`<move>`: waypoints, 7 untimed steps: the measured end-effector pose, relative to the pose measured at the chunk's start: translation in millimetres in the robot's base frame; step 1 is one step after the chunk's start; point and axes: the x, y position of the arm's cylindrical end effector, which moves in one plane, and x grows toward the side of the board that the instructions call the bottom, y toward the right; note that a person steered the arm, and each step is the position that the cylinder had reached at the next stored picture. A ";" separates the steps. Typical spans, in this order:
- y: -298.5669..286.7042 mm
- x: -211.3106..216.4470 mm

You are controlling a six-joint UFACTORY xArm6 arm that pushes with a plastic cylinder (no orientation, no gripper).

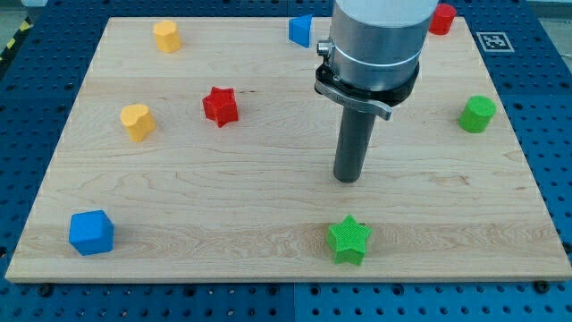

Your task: Move the red star to the center

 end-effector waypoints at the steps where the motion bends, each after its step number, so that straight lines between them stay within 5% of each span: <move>1: -1.3 0.0; 4: -41.4 0.0; 7: -181.1 -59.3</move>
